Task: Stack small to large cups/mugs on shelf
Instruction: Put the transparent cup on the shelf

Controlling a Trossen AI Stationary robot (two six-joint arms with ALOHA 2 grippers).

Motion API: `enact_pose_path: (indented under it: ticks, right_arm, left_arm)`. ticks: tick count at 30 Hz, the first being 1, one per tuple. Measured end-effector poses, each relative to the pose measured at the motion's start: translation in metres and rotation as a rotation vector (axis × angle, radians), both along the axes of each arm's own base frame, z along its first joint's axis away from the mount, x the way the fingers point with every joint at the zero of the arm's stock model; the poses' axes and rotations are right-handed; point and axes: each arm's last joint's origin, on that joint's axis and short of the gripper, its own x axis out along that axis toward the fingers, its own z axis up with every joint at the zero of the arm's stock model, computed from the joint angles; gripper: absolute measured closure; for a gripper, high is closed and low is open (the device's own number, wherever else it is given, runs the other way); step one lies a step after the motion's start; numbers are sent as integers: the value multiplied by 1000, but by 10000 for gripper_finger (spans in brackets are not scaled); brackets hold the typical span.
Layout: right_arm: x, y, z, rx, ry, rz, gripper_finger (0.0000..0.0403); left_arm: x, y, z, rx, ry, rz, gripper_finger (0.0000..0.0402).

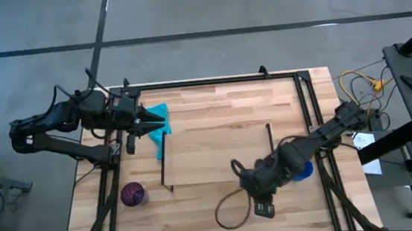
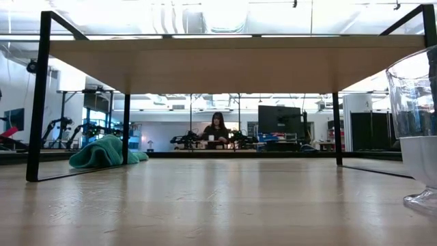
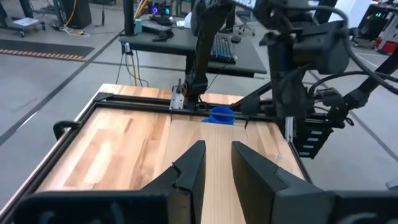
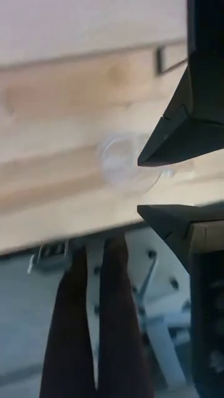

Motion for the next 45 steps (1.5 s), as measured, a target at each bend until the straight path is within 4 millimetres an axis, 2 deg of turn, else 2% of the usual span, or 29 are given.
enact_pose_path:
  ticks: [9,18,25,34,40,45]
  right_arm:
    - [-15,27,-19,-12,121,-139,299]
    - [-5,49,-57,-44,256,-273,299]
    - [-2,51,-66,-37,315,-403,299]
    - [3,60,-58,-1,221,-280,316]
    - [5,66,-69,-22,223,-238,334]
    - [9,71,-79,-22,237,-239,331]
  left_arm:
    - [15,0,-5,-1,34,0,338]
    - [15,-1,-2,-2,7,-1,338]
    - [11,0,-1,-2,-2,-1,338]
    - [7,0,1,-1,-15,-3,338]
    - [5,-1,2,-2,-20,-7,338]
    - [5,-1,2,-2,-20,-8,338]
